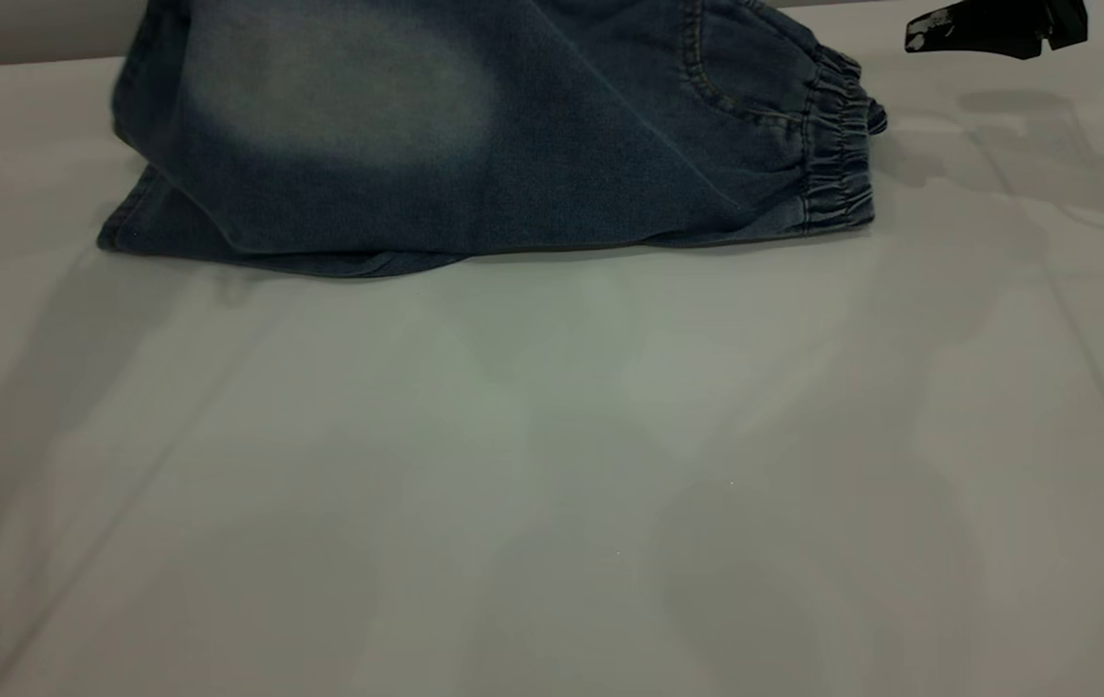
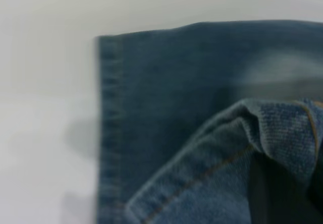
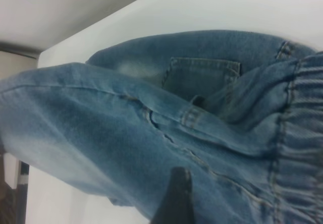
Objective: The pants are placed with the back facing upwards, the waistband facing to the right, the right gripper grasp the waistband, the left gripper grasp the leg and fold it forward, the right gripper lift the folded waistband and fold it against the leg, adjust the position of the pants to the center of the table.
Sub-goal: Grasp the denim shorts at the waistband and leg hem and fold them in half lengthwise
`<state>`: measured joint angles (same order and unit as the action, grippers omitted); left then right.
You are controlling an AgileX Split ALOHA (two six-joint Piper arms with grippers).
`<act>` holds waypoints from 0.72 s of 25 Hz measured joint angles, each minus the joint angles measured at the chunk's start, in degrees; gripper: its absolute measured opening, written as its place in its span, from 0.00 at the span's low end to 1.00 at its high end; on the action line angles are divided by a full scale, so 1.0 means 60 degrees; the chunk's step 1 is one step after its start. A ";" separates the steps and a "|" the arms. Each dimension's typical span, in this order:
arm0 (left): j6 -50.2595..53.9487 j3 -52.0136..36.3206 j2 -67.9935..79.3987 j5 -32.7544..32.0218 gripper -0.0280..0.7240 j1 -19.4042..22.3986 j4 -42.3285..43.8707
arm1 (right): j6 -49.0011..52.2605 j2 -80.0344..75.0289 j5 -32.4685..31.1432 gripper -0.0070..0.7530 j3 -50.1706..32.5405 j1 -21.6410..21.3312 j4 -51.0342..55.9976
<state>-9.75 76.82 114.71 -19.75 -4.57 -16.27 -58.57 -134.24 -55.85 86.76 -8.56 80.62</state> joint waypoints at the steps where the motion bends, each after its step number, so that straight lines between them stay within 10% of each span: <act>1: 0.0000 0.0000 0.0013 0.0045 0.14 0.0028 0.0053 | 0.0000 0.0000 0.0000 0.80 0.0000 0.0000 0.0026; 7: 0.0000 -0.0008 0.0030 0.0327 0.18 0.0088 0.0556 | 0.0000 0.0000 -0.0231 0.78 0.0000 0.0000 0.0026; 18: 0.0000 -0.0008 0.0199 0.0668 0.72 0.0078 0.0725 | 0.0092 0.0000 -0.0319 0.78 0.0000 -0.0010 0.0026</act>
<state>-9.75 76.77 115.91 -15.75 -4.10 -11.92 -58.01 -134.24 -57.76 86.76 -8.62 80.78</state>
